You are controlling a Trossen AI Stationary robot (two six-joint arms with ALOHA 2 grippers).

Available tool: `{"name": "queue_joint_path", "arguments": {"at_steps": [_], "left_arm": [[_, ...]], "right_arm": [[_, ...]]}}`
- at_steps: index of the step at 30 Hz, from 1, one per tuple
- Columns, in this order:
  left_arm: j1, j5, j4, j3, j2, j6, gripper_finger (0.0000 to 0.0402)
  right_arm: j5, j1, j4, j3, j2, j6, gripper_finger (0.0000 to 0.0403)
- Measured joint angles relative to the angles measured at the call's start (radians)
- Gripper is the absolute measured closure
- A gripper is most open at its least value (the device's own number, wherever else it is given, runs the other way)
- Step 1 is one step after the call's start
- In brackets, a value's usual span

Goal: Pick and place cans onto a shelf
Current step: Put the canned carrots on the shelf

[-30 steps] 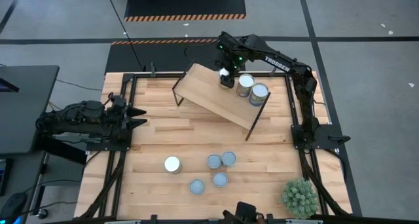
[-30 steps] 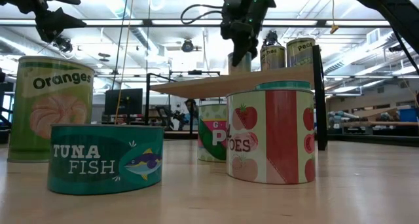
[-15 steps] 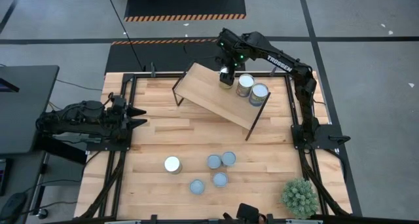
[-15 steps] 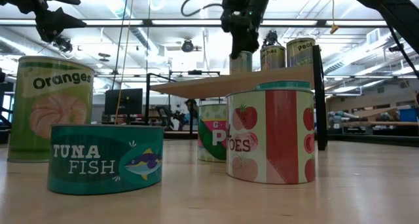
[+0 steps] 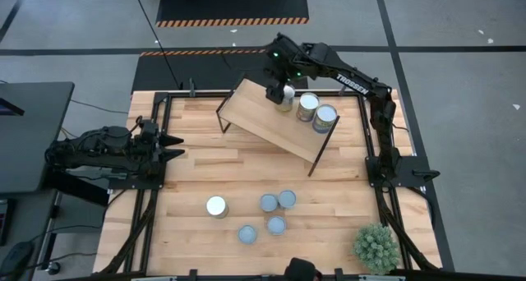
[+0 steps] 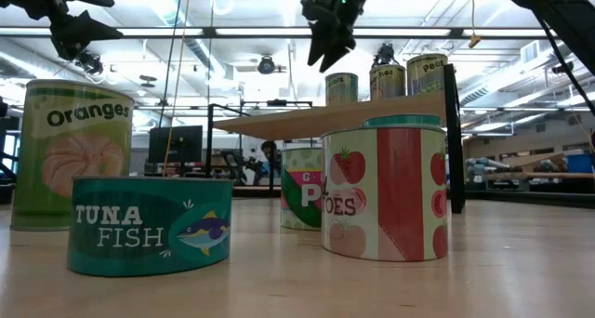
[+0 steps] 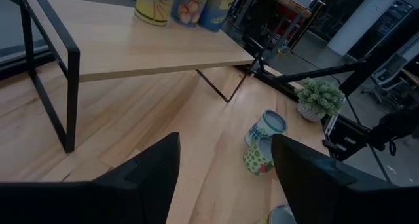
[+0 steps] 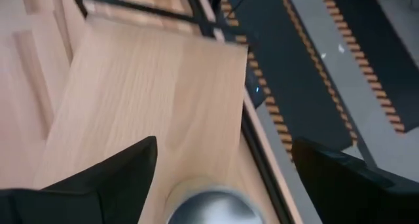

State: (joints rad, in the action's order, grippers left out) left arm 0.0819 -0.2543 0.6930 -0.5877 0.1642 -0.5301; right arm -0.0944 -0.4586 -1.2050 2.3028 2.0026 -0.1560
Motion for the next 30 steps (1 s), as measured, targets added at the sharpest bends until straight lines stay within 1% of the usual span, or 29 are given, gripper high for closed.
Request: {"name": "queue_joint_path", "arguments": {"at_steps": [3, 6, 8, 13, 19, 24, 30], "left_arm": [[0.000, 0.000, 0.000, 0.000, 0.000, 0.000, 0.0155], [0.000, 0.000, 0.000, 0.000, 0.000, 0.000, 0.0155], [0.000, 0.000, 0.000, 0.000, 0.000, 0.000, 0.0155], [0.000, 0.000, 0.000, 0.000, 0.000, 0.000, 0.0155], [0.000, 0.000, 0.000, 0.000, 0.000, 0.001, 0.0155], [0.000, 0.000, 0.000, 0.000, 0.000, 0.003, 0.0155], [0.000, 0.000, 0.000, 0.000, 0.000, 0.003, 0.0155]], "right_arm": [[0.000, 0.001, 0.024, 0.000, 0.000, -0.001, 0.0070], [0.025, 0.001, 0.017, -0.004, 0.009, 0.001, 0.0108], [0.034, 0.000, 0.035, -0.034, 0.009, 0.004, 0.0134], [0.024, 0.001, 0.049, -0.067, 0.010, 0.015, 0.0187], [0.007, -0.006, 0.070, -0.070, 0.010, 0.026, 0.0238], [0.007, -0.020, 0.065, -0.070, 0.010, 0.025, 0.0263], [0.006, -0.031, 0.031, -0.070, 0.010, 0.033, 0.0267]]}}
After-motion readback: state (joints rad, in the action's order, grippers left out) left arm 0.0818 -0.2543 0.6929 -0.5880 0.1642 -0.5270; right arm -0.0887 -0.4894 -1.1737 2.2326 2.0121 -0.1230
